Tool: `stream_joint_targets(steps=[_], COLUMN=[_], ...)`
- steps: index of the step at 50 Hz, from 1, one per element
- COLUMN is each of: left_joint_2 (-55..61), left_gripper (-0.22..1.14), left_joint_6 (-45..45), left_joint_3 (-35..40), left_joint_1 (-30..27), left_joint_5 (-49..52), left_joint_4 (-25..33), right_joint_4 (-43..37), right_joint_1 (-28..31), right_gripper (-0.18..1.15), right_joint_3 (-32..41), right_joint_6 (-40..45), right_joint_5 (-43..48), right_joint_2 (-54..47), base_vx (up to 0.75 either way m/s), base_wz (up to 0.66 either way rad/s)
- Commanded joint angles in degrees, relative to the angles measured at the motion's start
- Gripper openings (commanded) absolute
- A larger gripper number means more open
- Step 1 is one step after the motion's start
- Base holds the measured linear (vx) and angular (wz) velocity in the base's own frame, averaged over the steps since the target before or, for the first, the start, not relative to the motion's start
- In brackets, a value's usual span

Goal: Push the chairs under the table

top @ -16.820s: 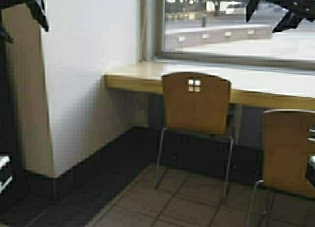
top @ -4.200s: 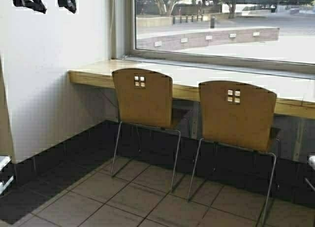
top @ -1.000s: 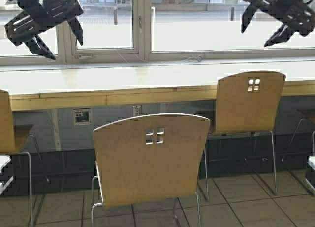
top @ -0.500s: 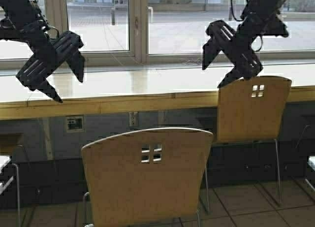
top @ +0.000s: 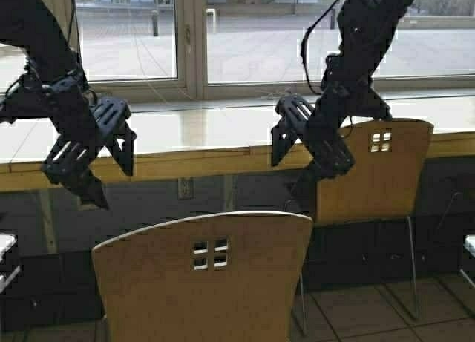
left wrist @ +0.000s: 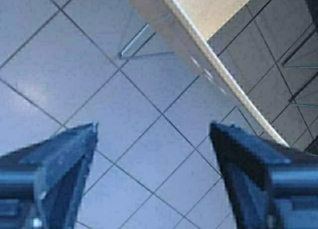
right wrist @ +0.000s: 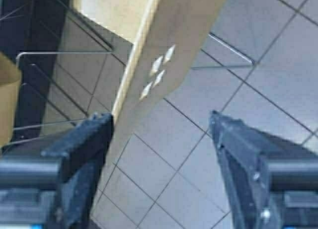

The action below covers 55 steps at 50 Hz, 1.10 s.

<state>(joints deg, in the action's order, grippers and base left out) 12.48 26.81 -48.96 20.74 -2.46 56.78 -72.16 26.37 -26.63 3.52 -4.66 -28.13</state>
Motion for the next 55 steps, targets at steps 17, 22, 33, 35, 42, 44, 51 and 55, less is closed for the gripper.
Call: stream_joint_targets(steps=[17, 22, 33, 35, 42, 44, 51, 55], left_joint_2=[9.5, 11.7, 15.8, 16.3, 17.7, 18.1, 20.0, 21.4], left_gripper=[0.98, 0.98, 0.98, 0.98, 0.98, 0.98, 0.98, 0.98], left_joint_6=[0.2, 0.2, 0.2, 0.2, 0.2, 0.2, 0.2, 0.2], left_joint_3=[4.1, 4.6, 8.2, 8.5, 10.0, 10.5, 11.4, 12.1], left_joint_1=[1.4, 1.3, 1.4, 1.4, 1.3, 1.4, 1.9, 1.9], left_joint_5=[-1.8, -2.1, -2.2, -2.1, -2.1, -1.9, -1.3, -1.3], left_joint_4=[15.5, 18.0, 19.5, 19.5, 19.5, 19.5, 19.5, 19.5], right_joint_4=[-3.8, -3.9, -3.9, -3.9, -3.9, -4.0, -4.0, -4.0], right_joint_1=[0.9, 0.9, 0.9, 1.0, 0.9, 0.9, 0.9, 0.9], right_gripper=[0.93, 0.93, 0.93, 0.93, 0.93, 0.93, 0.93, 0.93], right_joint_3=[10.0, 11.2, 13.1, 13.1, 13.1, 13.0, 13.0, 13.4], right_joint_6=[-0.2, -0.2, -0.2, -0.2, -0.2, -0.2, -0.2, -0.1], right_joint_5=[-1.8, -2.8, -4.7, -5.4, -6.2, -6.2, -7.0, -7.1], right_joint_2=[-7.2, -8.8, -11.9, -12.4, -14.2, -14.7, -16.1, -17.1], base_vx=[0.1, 0.09, 0.08, 0.08, 0.08, 0.08, 0.07, 0.05], base_wz=[-0.01, -0.01, 0.01, 0.03, 0.03, 0.02, 0.02, 0.02])
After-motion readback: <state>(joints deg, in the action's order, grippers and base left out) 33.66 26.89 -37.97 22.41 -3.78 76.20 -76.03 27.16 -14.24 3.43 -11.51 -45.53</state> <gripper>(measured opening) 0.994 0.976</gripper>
